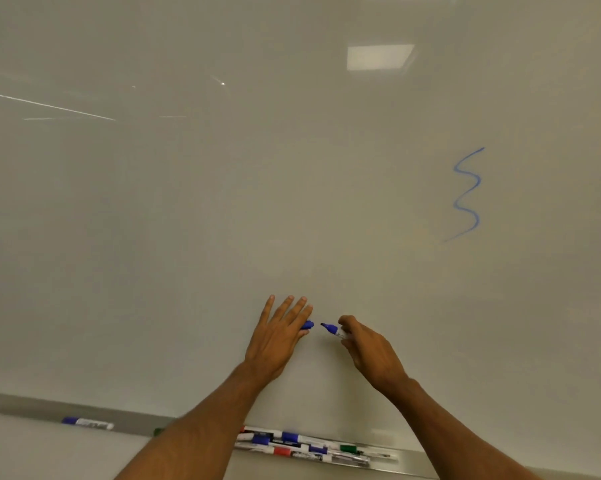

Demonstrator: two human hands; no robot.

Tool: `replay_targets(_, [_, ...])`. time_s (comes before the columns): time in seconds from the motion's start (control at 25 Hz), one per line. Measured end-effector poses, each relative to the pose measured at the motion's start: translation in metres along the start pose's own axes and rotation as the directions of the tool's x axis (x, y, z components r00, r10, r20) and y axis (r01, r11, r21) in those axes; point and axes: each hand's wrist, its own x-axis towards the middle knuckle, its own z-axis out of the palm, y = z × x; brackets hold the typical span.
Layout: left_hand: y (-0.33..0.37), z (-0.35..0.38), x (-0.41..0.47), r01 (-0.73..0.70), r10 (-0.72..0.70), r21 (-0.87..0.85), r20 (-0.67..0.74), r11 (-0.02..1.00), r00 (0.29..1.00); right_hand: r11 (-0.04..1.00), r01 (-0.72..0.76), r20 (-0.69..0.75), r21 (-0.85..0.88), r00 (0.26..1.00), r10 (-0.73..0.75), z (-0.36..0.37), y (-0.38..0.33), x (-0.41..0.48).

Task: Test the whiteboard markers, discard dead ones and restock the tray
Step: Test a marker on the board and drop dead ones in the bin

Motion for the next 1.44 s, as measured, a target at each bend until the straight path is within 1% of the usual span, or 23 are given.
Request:
replay_targets(0.08, [-0.01, 0.003, -0.018, 0.015, -0.015, -0.01, 0.025, 1.0, 1.0, 0.999, 0.052, 0.038, 0.0, 0.998, -0.052, 0.014, -0.01, -0.001])
replay_targets(0.24, [-0.022, 0.005, -0.045, 0.033, -0.035, 0.018, 0.132, 0.999, 0.991, 0.993, 0.112, 0.123, 0.025, 0.986, -0.114, 0.034, -0.03, 0.002])
replay_targets(0.44, [-0.032, 0.012, -0.068, 0.047, -0.05, 0.022, 0.171, 0.999, 0.984, 0.976, 0.196, 0.181, 0.094, 0.961, -0.211, 0.061, -0.051, 0.012])
replay_targets(0.52, [-0.036, 0.016, -0.076, 0.084, -0.081, -0.01, 0.162, 0.996, 0.983, 0.973, 0.194, 0.188, 0.126, 0.958, -0.215, 0.072, -0.058, 0.016])
replay_targets(0.68, [-0.045, 0.024, -0.093, 0.183, -0.163, -0.128, 0.152, 0.975, 0.975, 0.967, 0.163, 0.226, 0.198, 0.952, -0.207, 0.093, -0.072, 0.023])
replay_targets(0.8, [-0.051, 0.023, -0.103, 0.26, -0.23, -0.156, 0.189, 0.953, 0.955, 0.957, 0.148, 0.251, 0.251, 0.944, -0.212, 0.112, -0.083, 0.028])
replay_targets(0.92, [-0.061, 0.022, -0.111, 0.35, -0.311, -0.082, 0.304, 0.933, 0.901, 0.948, 0.154, 0.3, 0.277, 0.924, -0.238, 0.131, -0.092, 0.035])
replay_targets(1.08, [-0.073, 0.027, -0.129, 0.306, -0.281, -0.048, 0.282, 0.951, 0.917, 0.933, 0.151, 0.348, 0.327, 0.898, -0.268, 0.151, -0.1, 0.04])
replay_targets(1.28, [-0.084, 0.021, -0.156, 0.35, -0.34, 0.051, 0.398, 0.935, 0.852, 0.911, 0.162, 0.401, 0.379, 0.859, -0.32, 0.176, -0.118, 0.037])
replay_targets(1.32, [-0.087, 0.018, -0.162, 0.345, -0.345, 0.076, 0.402, 0.936, 0.848, 0.903, 0.168, 0.414, 0.395, 0.845, -0.338, 0.18, -0.123, 0.037])
replay_targets(1.44, [-0.099, 0.011, -0.182, 0.359, -0.381, 0.139, 0.456, 0.923, 0.804, 0.869, 0.218, 0.449, 0.444, 0.785, -0.427, 0.194, -0.141, 0.042])
